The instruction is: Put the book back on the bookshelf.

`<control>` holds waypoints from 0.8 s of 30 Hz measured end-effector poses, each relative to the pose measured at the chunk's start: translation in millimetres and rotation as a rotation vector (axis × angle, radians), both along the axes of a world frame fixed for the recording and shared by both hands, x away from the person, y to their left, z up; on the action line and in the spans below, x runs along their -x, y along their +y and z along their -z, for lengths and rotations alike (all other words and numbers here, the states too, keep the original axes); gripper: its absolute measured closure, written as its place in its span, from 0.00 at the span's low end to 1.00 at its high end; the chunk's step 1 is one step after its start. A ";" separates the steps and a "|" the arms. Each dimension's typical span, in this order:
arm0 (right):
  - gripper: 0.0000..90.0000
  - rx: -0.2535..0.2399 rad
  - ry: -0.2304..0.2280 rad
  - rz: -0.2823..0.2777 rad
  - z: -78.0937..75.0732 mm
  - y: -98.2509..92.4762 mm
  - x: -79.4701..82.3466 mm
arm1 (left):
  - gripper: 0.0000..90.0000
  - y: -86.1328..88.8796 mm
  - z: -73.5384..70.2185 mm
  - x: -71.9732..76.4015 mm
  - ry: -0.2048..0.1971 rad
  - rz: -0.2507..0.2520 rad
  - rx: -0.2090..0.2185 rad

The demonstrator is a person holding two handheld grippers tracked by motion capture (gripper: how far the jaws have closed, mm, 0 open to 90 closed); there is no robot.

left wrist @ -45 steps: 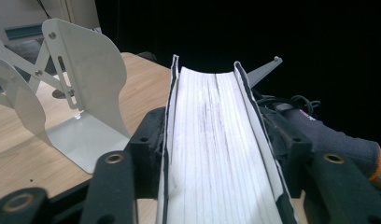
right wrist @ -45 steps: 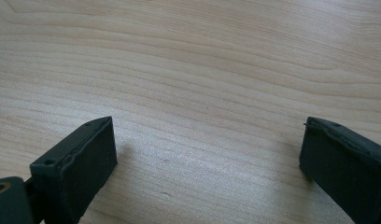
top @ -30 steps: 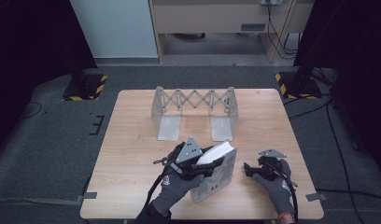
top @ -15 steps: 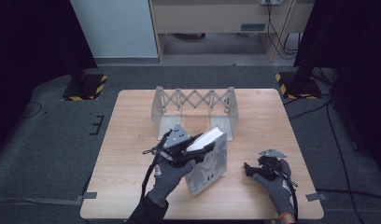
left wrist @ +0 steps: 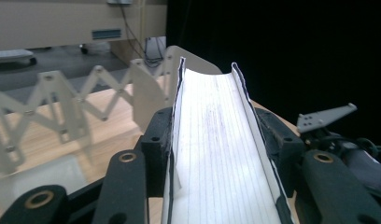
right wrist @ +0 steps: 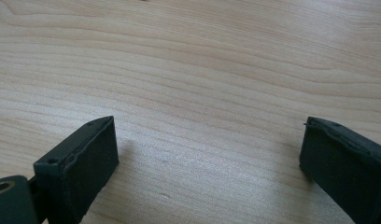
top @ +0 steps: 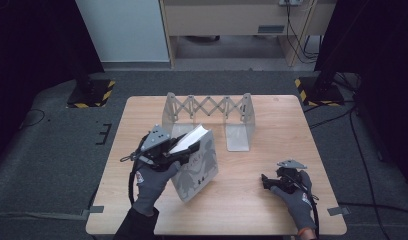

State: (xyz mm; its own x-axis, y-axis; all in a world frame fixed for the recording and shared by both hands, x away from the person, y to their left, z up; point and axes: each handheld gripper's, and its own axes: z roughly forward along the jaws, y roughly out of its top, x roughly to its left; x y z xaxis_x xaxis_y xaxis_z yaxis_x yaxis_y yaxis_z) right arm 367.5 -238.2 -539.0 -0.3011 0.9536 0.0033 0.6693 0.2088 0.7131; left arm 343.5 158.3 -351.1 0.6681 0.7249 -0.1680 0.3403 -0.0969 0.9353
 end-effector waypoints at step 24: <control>0.05 0.000 -0.001 0.001 0.1 0.1 -0.7 | 0.58 54.2 -12.2 -49.5 -0.018 -0.272 -0.015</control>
State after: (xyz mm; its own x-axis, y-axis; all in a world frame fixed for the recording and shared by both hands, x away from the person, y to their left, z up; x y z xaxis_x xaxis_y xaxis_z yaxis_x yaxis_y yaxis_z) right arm 368.2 -238.0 -539.1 -0.2999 0.9540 0.0027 0.6688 0.2082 0.7137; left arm 393.0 212.5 -338.9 0.4513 0.8804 -0.1457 0.3391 -0.0182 0.9406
